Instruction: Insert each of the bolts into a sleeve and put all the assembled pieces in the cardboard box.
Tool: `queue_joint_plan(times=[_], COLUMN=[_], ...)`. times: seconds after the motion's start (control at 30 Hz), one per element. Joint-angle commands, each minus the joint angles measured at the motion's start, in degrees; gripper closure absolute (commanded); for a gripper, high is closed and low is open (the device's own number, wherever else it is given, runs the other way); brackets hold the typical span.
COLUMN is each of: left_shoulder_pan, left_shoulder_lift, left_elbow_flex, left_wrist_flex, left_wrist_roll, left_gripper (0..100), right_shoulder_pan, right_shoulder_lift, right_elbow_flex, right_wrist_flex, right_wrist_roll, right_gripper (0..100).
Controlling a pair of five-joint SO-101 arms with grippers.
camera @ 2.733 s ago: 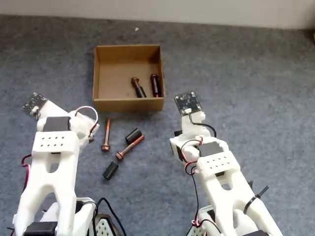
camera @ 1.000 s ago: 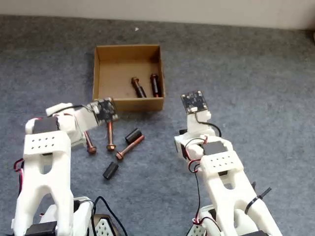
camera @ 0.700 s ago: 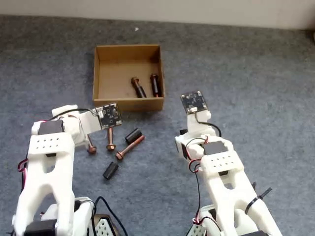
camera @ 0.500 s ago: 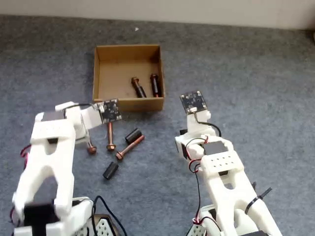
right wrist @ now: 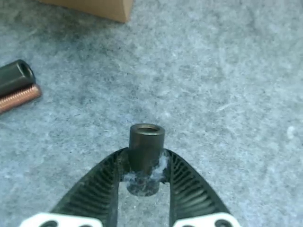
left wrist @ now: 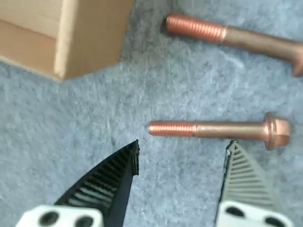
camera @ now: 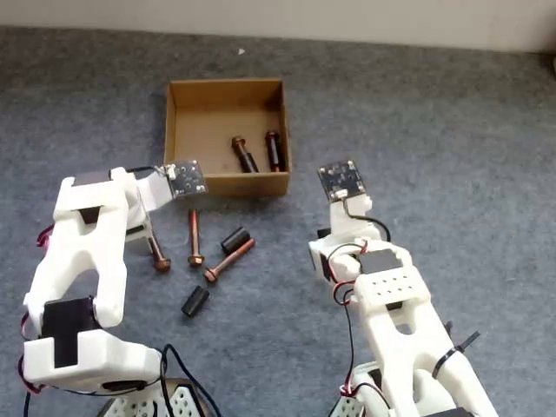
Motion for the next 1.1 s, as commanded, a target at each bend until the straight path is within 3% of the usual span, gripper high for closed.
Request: queue_joint_plan(times=[0.0,0.33,0.43,0.73,1.07], left_shoulder_pan=[-1.5,1.5,4.4,12.4,13.0], left_shoulder_lift=[0.0,-0.4,-0.3,0.3,0.4], left_elbow_flex=[-1.8,2.9,2.5,2.5,2.7], left_wrist_flex=[-0.5,-0.9,-0.9,-1.0,-1.0], left_wrist_roll=[-14.4,-13.4,-8.6,-5.5,-5.1], left_gripper=[70,71,71,71,76], right_shoulder_pan=[0.7,0.7,0.7,1.0,1.0], right_shoulder_lift=[-2.4,-2.3,-2.2,-2.2,-2.5], right_elbow_flex=[-0.8,-0.8,-0.7,-0.7,-0.7], right_wrist_flex=[-1.5,-1.5,-1.5,-1.5,-1.5], right_wrist_roll=[0.6,0.6,0.6,0.6,0.6], right_gripper=[99.3,99.3,99.3,99.3,99.3])
